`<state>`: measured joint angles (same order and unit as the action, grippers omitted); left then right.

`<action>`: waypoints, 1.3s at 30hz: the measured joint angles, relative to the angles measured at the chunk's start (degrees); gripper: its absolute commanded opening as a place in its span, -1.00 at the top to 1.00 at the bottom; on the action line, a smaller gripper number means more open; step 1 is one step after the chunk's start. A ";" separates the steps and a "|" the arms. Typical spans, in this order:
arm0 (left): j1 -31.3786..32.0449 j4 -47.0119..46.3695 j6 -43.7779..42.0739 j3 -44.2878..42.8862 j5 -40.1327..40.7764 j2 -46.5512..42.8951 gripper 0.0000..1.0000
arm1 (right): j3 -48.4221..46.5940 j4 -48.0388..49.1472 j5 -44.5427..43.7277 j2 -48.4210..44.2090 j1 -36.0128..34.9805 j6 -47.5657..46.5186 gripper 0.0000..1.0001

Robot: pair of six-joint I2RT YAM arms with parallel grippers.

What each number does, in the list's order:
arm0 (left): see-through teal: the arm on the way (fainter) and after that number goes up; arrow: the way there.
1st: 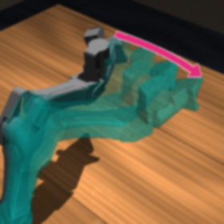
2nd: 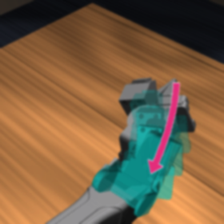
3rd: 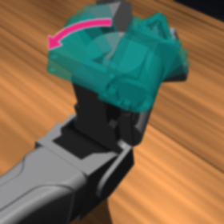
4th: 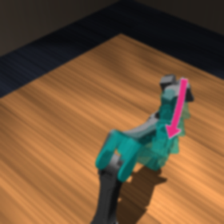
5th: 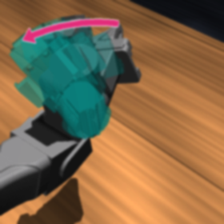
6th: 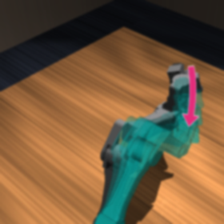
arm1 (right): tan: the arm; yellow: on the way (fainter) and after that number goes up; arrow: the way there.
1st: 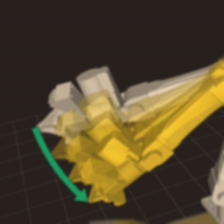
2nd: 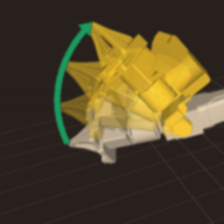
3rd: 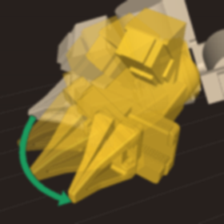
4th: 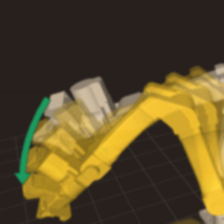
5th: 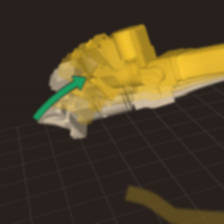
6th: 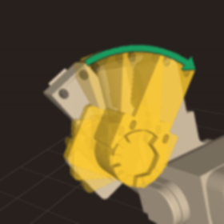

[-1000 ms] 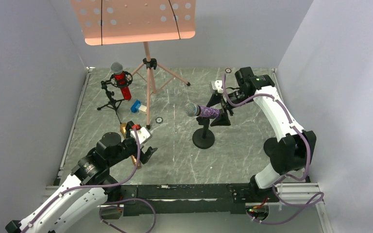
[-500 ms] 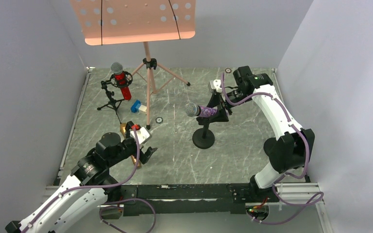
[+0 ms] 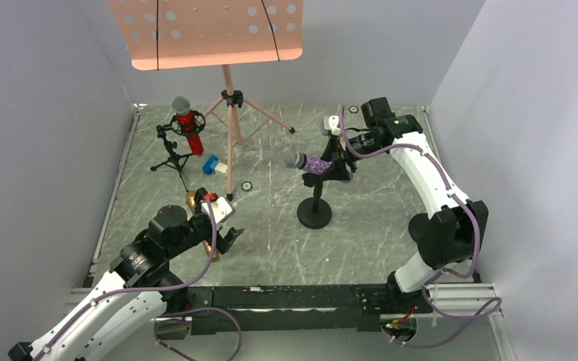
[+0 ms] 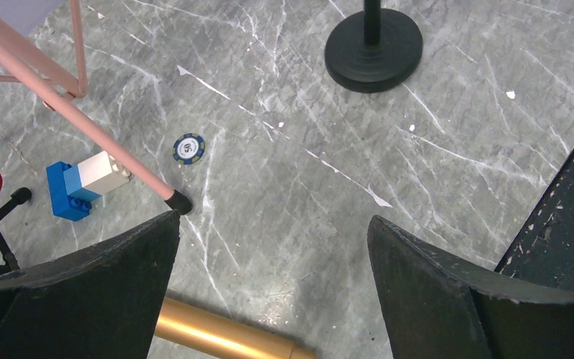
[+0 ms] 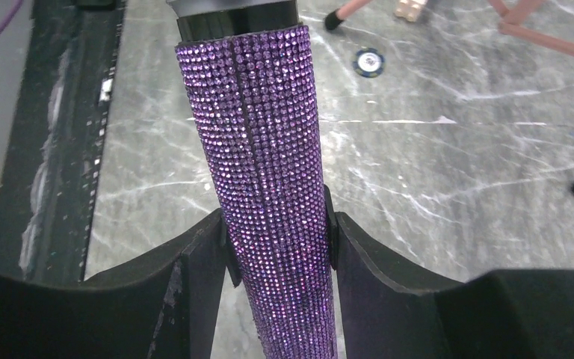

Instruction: Attach the microphones to the stand

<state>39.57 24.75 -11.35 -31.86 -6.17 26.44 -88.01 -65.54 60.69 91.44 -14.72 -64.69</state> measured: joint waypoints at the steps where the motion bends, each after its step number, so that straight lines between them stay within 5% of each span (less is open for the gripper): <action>1: 0.00 -0.02 0.02 0.00 0.02 0.00 -0.99 | 0.22 2.21 -0.59 -0.22 -0.09 2.19 0.36; 10: 0.00 -0.02 0.02 0.00 0.07 -0.24 -0.99 | 1.22 25.81 -10.16 0.55 0.13 19.87 0.39; 18: 0.00 -0.04 0.02 0.00 0.33 -0.52 -0.99 | -5.77 40.94 -15.26 11.30 3.28 32.70 0.41; 27: 0.00 -0.04 0.02 0.00 1.73 -0.52 -0.99 | -21.05 47.25 -19.34 24.83 4.15 43.78 0.40; 39: 0.00 -0.02 0.00 0.00 2.21 0.22 -0.99 | -17.29 54.14 -17.64 24.33 7.10 50.88 0.40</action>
<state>39.57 24.73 -11.35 -31.86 -3.97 26.65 -105.30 -11.40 43.05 115.77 -7.62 -13.80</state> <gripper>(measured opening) 0.993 0.534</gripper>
